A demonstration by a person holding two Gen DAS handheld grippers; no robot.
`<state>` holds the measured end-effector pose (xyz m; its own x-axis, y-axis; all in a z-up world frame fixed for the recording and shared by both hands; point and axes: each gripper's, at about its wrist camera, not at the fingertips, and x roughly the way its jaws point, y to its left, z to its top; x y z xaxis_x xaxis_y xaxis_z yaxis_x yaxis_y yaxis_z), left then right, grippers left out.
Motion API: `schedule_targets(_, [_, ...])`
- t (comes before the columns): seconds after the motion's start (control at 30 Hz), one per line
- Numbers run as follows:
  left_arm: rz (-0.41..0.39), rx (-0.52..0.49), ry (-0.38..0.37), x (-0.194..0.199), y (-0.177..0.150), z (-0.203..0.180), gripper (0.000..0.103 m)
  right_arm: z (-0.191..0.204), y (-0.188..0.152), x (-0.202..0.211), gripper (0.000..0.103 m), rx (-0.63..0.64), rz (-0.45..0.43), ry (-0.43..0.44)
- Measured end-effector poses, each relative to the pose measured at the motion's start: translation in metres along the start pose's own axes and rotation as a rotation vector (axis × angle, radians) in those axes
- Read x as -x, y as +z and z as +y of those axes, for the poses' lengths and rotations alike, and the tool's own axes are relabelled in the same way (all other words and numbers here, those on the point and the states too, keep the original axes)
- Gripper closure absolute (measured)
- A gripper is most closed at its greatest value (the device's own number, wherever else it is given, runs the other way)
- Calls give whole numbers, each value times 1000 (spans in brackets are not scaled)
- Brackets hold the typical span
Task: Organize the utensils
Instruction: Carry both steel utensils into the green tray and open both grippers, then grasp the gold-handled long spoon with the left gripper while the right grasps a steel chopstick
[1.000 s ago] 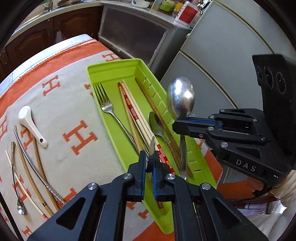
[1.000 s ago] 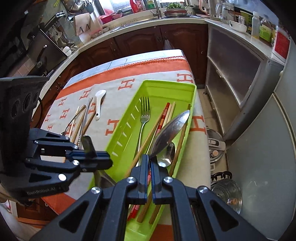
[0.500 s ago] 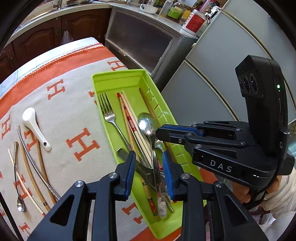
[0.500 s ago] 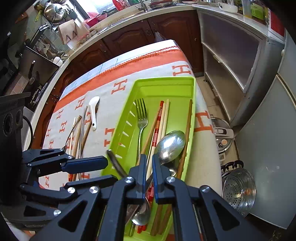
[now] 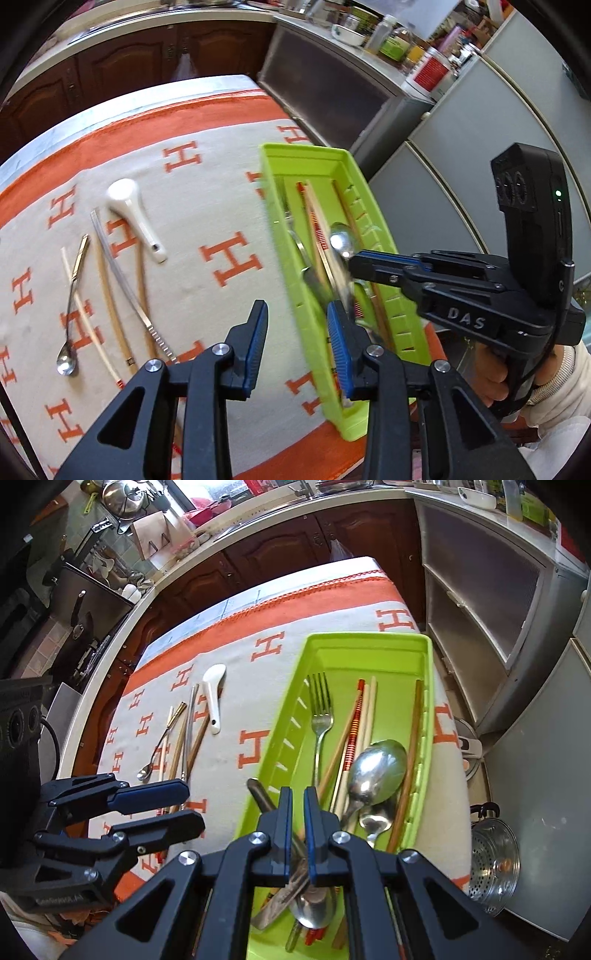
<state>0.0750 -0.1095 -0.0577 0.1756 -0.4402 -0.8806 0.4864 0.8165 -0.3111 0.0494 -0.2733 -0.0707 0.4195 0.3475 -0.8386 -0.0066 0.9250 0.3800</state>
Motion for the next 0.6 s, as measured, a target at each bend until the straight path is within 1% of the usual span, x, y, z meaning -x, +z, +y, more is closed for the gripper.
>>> schedule_targets(0.2, [-37,82,78,24,-16,38,71,21,4,1,97,34,0,34])
schedule_targets(0.33, [-85,135,162,42,-25,67,70,42,9,-4,97,68,4,68])
schedule_targets(0.47, [-110,214,215,52,-28,99,70,68,13,-14,96,109,19,93])
schedule_targets(0.53, [-115,242,225,55,-30,113,67,79,15,-20,92,124,27,101])
schedule_targets(0.6, [-119,258,227,56,-31,127,67,91,17,-29,90,138,40,110])
